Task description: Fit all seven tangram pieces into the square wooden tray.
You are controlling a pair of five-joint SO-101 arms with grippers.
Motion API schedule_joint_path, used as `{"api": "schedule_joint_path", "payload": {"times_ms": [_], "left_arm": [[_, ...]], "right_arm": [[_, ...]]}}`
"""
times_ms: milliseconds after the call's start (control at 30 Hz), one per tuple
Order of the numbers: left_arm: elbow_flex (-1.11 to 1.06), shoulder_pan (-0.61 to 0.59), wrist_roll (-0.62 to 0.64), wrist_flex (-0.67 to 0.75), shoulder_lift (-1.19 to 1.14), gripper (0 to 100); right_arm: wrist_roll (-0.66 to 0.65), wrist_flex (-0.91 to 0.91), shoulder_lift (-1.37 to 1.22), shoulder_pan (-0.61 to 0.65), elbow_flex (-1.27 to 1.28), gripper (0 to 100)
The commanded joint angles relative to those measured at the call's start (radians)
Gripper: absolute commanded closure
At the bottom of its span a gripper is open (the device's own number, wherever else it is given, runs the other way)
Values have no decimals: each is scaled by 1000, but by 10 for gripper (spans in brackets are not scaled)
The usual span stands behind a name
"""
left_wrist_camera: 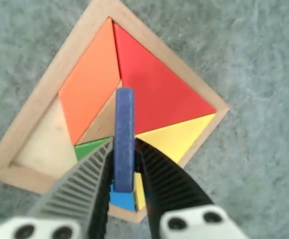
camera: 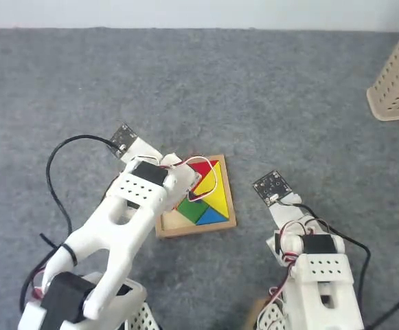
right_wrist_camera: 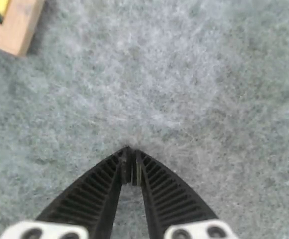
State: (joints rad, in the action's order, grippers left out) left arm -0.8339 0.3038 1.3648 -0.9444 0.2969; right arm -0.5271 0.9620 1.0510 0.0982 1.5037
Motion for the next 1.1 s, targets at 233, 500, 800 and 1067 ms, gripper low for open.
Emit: {"api": "schedule_joint_path", "payload": {"times_ms": [233, 500, 800, 1067], "left_arm": [[-10, -15, 2, 81, 41, 669], [-33, 48, 3, 74, 49, 528], [160, 12, 2, -121, 51, 527], [255, -299, -284, -249, 38, 527]], "right_arm": [[-17, -18, 22, -8, -6, 991], [-17, -18, 22, -8, -6, 991], [-18, -18, 22, -8, -6, 991], [-12, -19, 22, -8, -37, 989]]}}
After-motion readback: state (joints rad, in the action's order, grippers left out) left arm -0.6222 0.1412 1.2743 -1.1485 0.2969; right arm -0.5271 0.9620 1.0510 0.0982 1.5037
